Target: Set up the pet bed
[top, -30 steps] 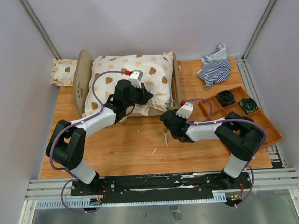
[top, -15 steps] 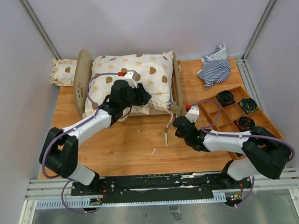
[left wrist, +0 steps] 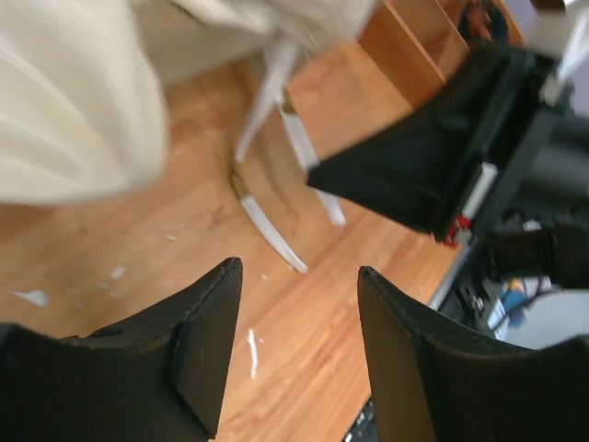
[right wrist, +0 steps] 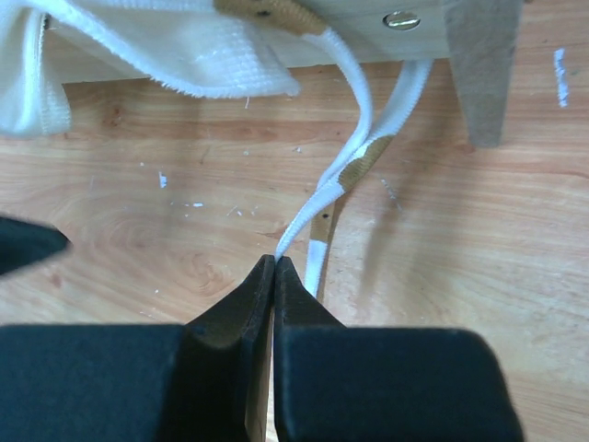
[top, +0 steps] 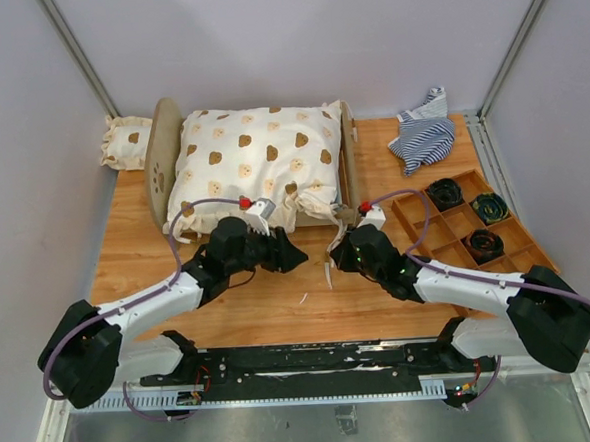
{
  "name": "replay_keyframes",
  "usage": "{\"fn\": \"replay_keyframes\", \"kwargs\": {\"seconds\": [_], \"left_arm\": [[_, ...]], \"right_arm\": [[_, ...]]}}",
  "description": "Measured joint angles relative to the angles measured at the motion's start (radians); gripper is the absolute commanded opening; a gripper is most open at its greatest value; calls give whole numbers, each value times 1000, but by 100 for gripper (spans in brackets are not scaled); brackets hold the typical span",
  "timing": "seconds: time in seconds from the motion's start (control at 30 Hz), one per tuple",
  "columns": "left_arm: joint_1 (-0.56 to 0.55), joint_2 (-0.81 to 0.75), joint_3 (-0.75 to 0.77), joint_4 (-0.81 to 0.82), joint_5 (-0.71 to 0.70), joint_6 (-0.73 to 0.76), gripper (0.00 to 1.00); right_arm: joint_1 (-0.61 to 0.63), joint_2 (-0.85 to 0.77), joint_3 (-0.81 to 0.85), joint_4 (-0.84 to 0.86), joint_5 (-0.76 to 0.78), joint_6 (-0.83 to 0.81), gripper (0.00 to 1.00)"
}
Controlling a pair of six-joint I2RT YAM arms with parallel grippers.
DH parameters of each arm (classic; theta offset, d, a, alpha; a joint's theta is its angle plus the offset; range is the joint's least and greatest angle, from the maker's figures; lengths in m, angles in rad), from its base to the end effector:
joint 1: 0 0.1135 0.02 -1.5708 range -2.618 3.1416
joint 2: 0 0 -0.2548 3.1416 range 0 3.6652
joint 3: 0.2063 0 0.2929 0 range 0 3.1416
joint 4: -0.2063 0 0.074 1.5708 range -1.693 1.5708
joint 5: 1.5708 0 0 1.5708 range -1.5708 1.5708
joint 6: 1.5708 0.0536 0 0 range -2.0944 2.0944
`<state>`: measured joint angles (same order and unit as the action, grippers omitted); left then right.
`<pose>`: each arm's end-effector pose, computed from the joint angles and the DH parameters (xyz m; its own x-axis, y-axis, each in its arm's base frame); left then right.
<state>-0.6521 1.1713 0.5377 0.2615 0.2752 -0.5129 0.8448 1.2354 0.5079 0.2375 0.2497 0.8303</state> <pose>0.2331 -0.1963 0.1812 -0.6371 -0.1077 -0.7632 0.5424 0.6409 -0.5432 0.2099 0.2165 0.1490 -0.6388 0.3578 -0.6811 -0.1606 0.8038 0.5728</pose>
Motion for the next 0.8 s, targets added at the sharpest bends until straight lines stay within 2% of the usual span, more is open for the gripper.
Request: {"fn": "replay_keyframes", "kwargs": {"seconds": [0.23,0.53,0.6,0.7,0.77,0.8], "left_arm": [[-95,42,-56,125,79,-7,57],[-163,255,-1,223,69,-10,57],[-164,269,1,248,55,-16,49],[-164,278,7,281,40,-27,20],[-164,289,17,298,30,-30,1],[-164,295,20,307,24,-24,0]], "right_arm": [[0,-8,2,7,-31,103,0],[0,-24,2,36,-41,189,0],[0,-24,2,37,-42,196,0],[0,-24,2,42,-42,206,0],[0,-24,2,45,-42,210,8],[0,-24,2,45,-42,210,16]]}}
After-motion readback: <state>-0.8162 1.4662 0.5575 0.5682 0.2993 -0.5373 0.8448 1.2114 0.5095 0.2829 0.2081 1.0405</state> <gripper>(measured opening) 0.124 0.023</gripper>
